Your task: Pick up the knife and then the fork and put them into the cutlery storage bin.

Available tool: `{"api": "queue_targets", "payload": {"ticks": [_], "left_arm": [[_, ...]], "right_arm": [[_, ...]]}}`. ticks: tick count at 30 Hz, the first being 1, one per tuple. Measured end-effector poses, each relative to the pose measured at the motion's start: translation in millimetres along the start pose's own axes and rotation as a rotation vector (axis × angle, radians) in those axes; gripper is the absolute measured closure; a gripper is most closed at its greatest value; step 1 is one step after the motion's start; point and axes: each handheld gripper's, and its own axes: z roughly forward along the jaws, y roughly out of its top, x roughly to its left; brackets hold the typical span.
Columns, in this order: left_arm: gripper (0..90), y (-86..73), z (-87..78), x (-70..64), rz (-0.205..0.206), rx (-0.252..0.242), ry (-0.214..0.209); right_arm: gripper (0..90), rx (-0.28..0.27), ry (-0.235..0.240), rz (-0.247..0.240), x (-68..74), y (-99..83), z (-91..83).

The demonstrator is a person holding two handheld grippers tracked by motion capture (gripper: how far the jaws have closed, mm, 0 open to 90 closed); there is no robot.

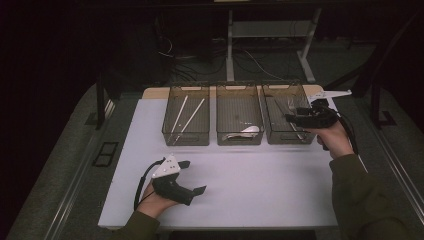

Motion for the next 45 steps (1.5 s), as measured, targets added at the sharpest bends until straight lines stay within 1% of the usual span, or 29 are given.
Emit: {"api": "queue_targets", "payload": {"ticks": [2, 7, 9, 11, 15, 22, 24, 28, 34, 35, 38, 40, 42, 44, 45], "left_arm": [[0.0, -0.4, -0.1, 0.0, -0.001, 0.001, 0.000], [0.0, -0.9, 0.4, -0.1, -0.003, 0.005, 0.003], [0.0, -1.0, 0.5, -0.3, -0.002, 0.003, 0.004], [0.0, -1.1, 0.4, -0.1, -0.002, 0.003, 0.006], [0.0, -1.1, -0.2, 0.3, -0.002, 0.006, 0.005], [0.0, -1.0, -0.8, 0.0, 0.000, 0.006, 0.008], [0.0, -1.0, -0.8, -0.1, 0.001, 0.006, 0.008], [0.0, -1.0, -1.2, -0.4, 0.003, 0.007, 0.007], [0.0, -0.6, -2.0, -0.2, 0.000, 0.001, 0.008], [0.0, -0.3, -2.0, 0.0, 0.005, 0.000, 0.009], [0.0, -0.3, -2.3, -1.0, 0.005, -0.001, 0.009], [0.0, -0.5, -2.2, -1.4, 0.001, -0.001, 0.008], [0.0, -0.8, -2.4, -0.8, 0.005, 0.004, 0.006], [0.0, -1.0, -2.2, -0.8, 0.000, 0.003, 0.006], [0.0, -1.0, -2.2, -0.9, 0.001, 0.003, 0.005]], "right_arm": [[37.4, -0.014, 0.025, 0.001, 5.8, -6.5, -5.5], [33.8, -0.029, 0.045, -0.016, 19.1, -21.2, -14.0], [32.7, -0.037, 0.065, -0.015, 24.1, -27.5, -17.3], [31.5, -0.052, 0.077, -0.026, 28.9, -33.5, -20.9], [29.0, -0.087, 0.104, -0.022, 37.1, -44.3, -28.5], [25.8, -0.109, 0.132, -0.047, 51.4, -61.5, -40.1], [24.9, -0.108, 0.139, -0.052, 55.1, -66.6, -42.5], [21.7, -0.104, 0.134, -0.065, 62.1, -76.1, -43.3], [20.0, -0.088, 0.147, -0.082, 70.2, -93.5, -42.4], [19.8, -0.084, 0.148, -0.083, 71.0, -96.7, -42.3], [19.5, -0.077, 0.154, -0.074, 72.9, -106.6, -43.2], [19.4, -0.072, 0.163, -0.076, 74.3, -111.7, -44.5], [19.4, -0.074, 0.172, -0.073, 76.0, -115.7, -45.9], [19.2, -0.078, 0.180, -0.069, 77.6, -118.5, -46.4], [19.1, -0.080, 0.181, -0.077, 78.6, -120.0, -46.6]]}}
